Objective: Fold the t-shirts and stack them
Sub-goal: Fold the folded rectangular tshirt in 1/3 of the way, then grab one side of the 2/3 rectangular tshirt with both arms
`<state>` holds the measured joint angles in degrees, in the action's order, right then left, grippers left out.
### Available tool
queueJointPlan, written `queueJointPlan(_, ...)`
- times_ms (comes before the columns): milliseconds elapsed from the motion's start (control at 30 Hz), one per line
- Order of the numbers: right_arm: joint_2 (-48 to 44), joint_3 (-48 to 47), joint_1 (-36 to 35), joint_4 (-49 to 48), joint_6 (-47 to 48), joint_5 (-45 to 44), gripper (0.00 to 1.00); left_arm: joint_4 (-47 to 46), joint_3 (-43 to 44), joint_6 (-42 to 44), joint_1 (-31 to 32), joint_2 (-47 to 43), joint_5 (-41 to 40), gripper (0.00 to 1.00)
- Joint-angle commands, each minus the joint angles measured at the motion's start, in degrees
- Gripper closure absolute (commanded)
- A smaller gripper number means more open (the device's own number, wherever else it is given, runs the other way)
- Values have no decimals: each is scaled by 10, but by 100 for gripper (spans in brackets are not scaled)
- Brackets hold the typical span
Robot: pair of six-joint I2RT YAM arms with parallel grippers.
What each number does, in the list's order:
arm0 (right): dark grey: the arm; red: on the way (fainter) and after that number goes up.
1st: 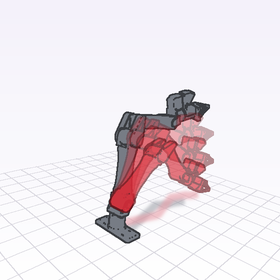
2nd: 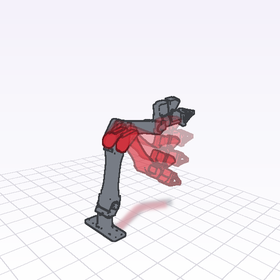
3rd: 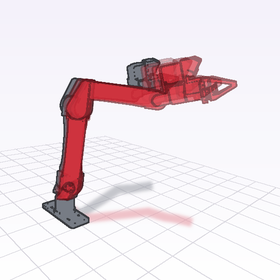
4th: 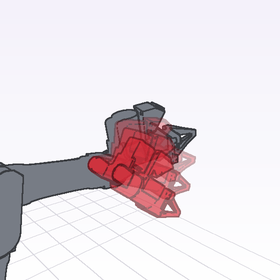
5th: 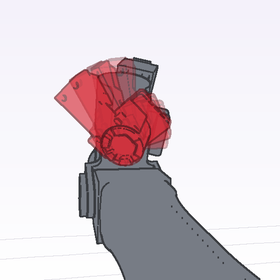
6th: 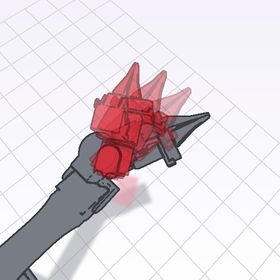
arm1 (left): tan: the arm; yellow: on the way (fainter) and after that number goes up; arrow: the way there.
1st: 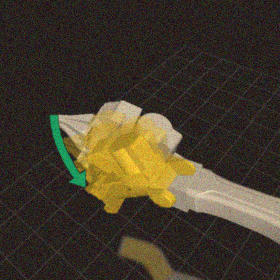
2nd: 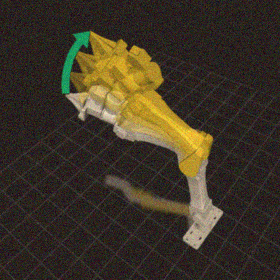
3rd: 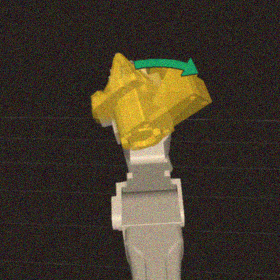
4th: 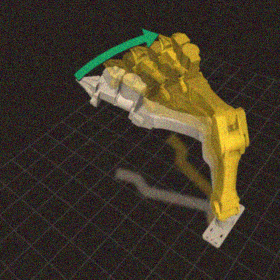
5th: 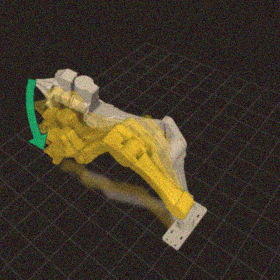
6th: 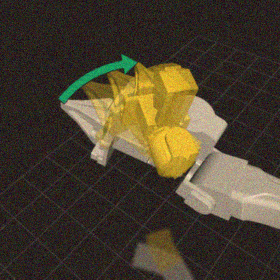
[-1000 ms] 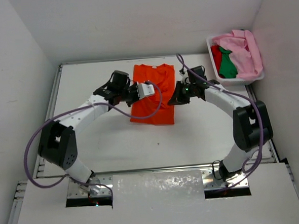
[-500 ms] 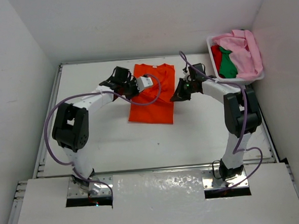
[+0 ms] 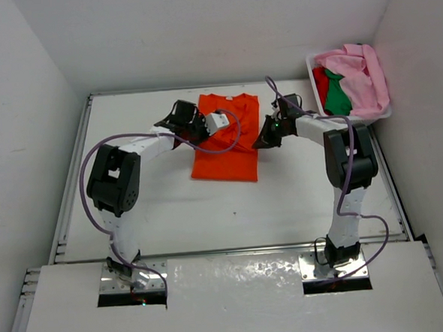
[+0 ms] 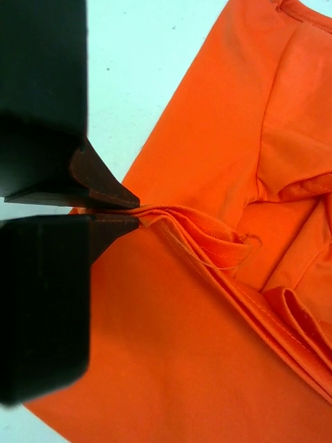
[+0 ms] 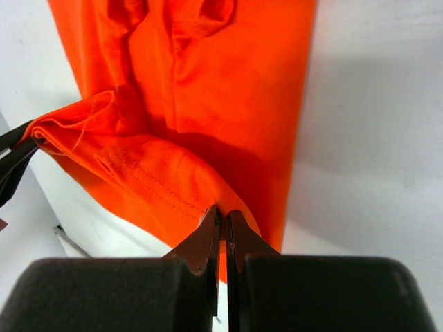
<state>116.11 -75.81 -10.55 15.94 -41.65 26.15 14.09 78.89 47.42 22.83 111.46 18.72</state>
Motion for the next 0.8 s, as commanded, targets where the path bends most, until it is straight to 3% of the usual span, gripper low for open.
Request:
queueJointPlan(0,11,-26,6,-11,0,-17,100,-48,18,-8,-4,7,-11,94)
queueJointPlan(67,19,-27,11,-11,1,-29,99,-56,19,-3,-4,18,-17,80)
queueJointPlan(233,38,-64,19,-6,42,-78,70,-69,46,-14,-7,51,-65,67)
queueJointPlan(300,50,-89,23,14,78,-101,65,-64,70,-28,-9,62,-88,62)
queueJointPlan(433,39,-157,29,57,149,-152,64,-67,106,-21,-23,66,-125,58)
queueJointPlan(533,-16,-131,28,42,188,-187,67,-54,155,-30,-39,73,-151,57)
queueJointPlan(633,-76,-67,19,12,193,-194,85,-9,193,-25,-49,67,-138,57)
queueJointPlan(700,-101,-24,-3,-6,191,-168,93,55,186,13,-46,42,-67,58)
queueJointPlan(767,-100,-11,-24,-21,190,-119,93,158,154,104,-35,11,37,58)
